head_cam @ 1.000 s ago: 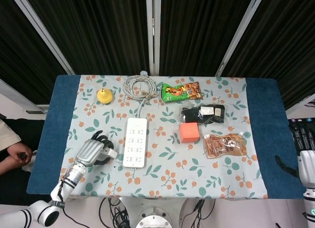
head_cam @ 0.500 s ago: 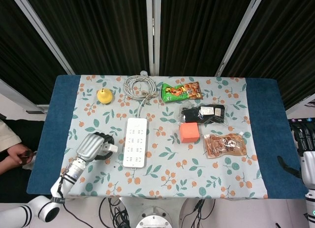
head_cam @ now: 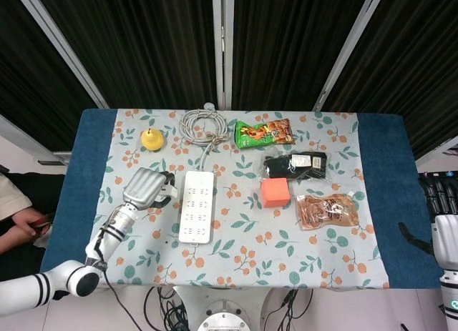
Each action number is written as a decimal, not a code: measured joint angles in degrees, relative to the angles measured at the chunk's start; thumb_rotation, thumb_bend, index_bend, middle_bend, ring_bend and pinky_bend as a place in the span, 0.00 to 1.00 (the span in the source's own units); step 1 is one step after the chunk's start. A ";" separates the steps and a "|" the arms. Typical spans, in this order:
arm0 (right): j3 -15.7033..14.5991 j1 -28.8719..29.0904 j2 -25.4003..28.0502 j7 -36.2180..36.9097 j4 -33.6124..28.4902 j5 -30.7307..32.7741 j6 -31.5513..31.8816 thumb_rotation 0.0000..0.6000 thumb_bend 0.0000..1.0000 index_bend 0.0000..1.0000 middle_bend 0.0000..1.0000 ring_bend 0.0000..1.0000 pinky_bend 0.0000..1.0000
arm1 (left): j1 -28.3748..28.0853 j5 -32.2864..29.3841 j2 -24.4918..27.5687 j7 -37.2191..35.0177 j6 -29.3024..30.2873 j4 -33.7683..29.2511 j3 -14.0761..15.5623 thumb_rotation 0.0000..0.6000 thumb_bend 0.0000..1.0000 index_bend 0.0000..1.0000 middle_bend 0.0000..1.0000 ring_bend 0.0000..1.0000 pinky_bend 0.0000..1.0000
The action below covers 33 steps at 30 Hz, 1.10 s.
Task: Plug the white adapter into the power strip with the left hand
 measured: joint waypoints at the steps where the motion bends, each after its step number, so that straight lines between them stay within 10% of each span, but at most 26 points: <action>1: 0.01 0.01 0.06 -0.20 -0.15 0.00 0.01 1.00 0.16 0.00 0.00 0.00 0.00 | -0.77 -1.76 -0.33 1.62 -0.31 -0.23 -0.43 1.00 0.48 0.70 0.80 0.70 0.75; 16: -0.16 -0.39 0.63 -1.45 -1.42 0.39 0.20 1.00 0.16 0.00 0.00 0.00 0.00 | -11.44 -21.89 -7.44 13.69 -1.79 1.90 -2.60 1.00 0.48 0.70 0.80 0.70 0.77; 33: -0.12 -0.44 0.67 -1.55 -1.64 0.58 0.11 1.00 0.16 0.00 0.00 0.00 0.00 | -13.39 -22.01 -9.08 12.50 0.11 4.83 0.17 1.00 0.48 0.70 0.81 0.70 0.76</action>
